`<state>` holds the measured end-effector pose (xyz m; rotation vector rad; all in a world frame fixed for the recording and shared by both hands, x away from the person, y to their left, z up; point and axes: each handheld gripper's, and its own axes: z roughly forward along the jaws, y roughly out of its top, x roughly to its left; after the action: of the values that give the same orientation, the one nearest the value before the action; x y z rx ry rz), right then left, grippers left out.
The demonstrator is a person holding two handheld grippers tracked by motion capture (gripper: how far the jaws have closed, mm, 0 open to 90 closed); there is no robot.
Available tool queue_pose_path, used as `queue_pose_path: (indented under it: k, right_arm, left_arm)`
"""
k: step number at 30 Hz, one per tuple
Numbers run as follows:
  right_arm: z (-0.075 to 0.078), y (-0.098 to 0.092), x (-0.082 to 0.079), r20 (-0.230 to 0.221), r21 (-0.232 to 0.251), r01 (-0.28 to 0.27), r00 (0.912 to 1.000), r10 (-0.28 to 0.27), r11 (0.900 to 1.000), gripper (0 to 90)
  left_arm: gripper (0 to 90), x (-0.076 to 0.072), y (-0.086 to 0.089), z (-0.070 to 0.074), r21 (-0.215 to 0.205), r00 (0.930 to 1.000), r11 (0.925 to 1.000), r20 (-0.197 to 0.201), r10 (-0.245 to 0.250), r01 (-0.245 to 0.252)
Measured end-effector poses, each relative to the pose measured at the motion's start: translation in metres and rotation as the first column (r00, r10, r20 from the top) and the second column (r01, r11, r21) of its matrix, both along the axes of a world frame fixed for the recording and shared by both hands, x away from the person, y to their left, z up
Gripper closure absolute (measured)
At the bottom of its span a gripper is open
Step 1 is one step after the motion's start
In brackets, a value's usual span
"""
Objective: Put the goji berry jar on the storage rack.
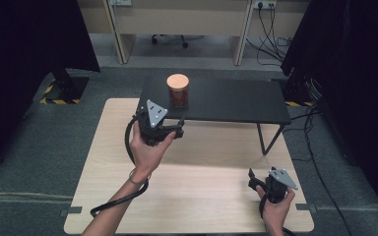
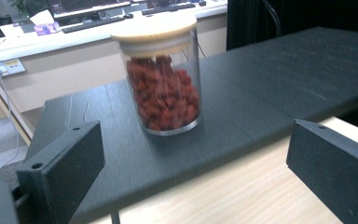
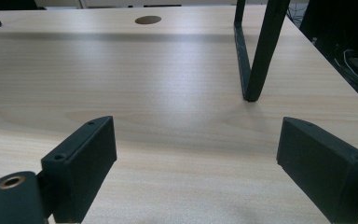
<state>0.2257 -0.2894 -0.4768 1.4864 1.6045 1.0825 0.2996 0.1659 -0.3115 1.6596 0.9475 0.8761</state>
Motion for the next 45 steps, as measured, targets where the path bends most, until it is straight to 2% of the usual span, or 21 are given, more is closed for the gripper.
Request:
queue_pose_path:
  k: [1, 2, 7, 10, 14, 21, 27, 31, 32, 33, 35, 41, 45]
  right_arm:
    - [0.0, 0.0, 0.0, 0.0, -0.001, 0.0, 1.0, 0.0, 1.0, 11.9]
    - [0.0, 0.0, 0.0, -0.001, -0.001, -0.001, 1.0, 0.001, 1.0, 11.9]
    - [0.0, 0.0, 0.0, -0.001, -0.004, -0.001, 1.0, 0.001, 1.0, 11.9]
    - [0.0, 0.0, 0.0, -0.002, -0.002, -0.001, 1.0, 0.001, 1.0, 11.9]
    - [0.0, 0.001, 0.0, -0.002, -0.004, 0.0, 1.0, 0.0, 1.0, 11.9]
    - [0.0, 0.001, 0.0, -0.001, -0.007, 0.0, 1.0, 0.0, 1.0, 11.9]
    - [0.0, 0.002, 0.0, 0.0, -0.012, -0.001, 1.0, 0.001, 1.0, 11.9]
    - [0.0, 0.001, 0.0, 0.0, -0.01, -0.001, 1.0, 0.001, 1.0, 11.9]
    - [0.0, 0.001, 0.0, 0.0, -0.01, -0.001, 1.0, 0.001, 1.0, 11.9]
    - [0.0, 0.002, 0.0, 0.0, -0.011, -0.001, 1.0, 0.001, 1.0, 11.9]
    - [0.0, 0.002, 0.0, -0.001, -0.013, -0.002, 1.0, 0.002, 1.0, 11.8]
    - [0.0, 0.003, 0.0, 0.0, -0.018, -0.001, 1.0, 0.001, 1.0, 11.8]
    - [0.0, 0.003, 0.0, 0.001, -0.02, -0.002, 1.0, 0.002, 1.0, 11.8]
  left_arm:
    - [3.4, -0.002, 0.003, -0.002, -0.016, 0.9999, 0.9999, -0.01, -0.004, 0.004]
    - [3.4, -0.002, 0.003, -0.002, -0.016, 0.9999, 0.9999, -0.01, -0.004, 0.004]
    - [3.4, -0.019, 0.012, -0.02, -0.017, 1.0, 0.9998, -0.004, -0.007, 0.007]
    - [3.5, -0.026, 0.021, -0.033, -0.021, 0.9996, 0.9994, -0.012, -0.027, 0.027]
    - [3.6, -0.038, 0.027, -0.052, -0.02, 0.9997, 0.9995, 0.001, -0.025, 0.025]
    - [3.6, -0.054, 0.033, -0.08, 0.013, 0.999, 0.9992, 0.024, -0.038, 0.037]
    - [3.5, -0.058, 0.04, -0.11, -0.015, 0.9985, 0.9984, -0.003, -0.055, 0.055]
    - [3.5, -0.062, 0.041, -0.131, -0.06, 0.9988, 0.9975, -0.028, -0.04, 0.039]
    - [3.6, -0.062, 0.041, -0.131, -0.06, 0.9988, 0.9975, -0.028, -0.04, 0.039]
    - [3.6, -0.064, 0.041, -0.14, -0.066, 0.9985, 0.9974, -0.046, -0.031, 0.028]
    - [3.6, -0.065, 0.04, -0.149, -0.075, 0.9979, 0.997, -0.06, -0.024, 0.02]
    - [3.6, -0.065, 0.039, -0.167, -0.079, 0.9943, 0.9969, -0.107, 0.001, -0.01]
    - [3.6, -0.066, 0.04, -0.176, -0.095, 0.9918, 0.9949, -0.125, 0.023, -0.035]
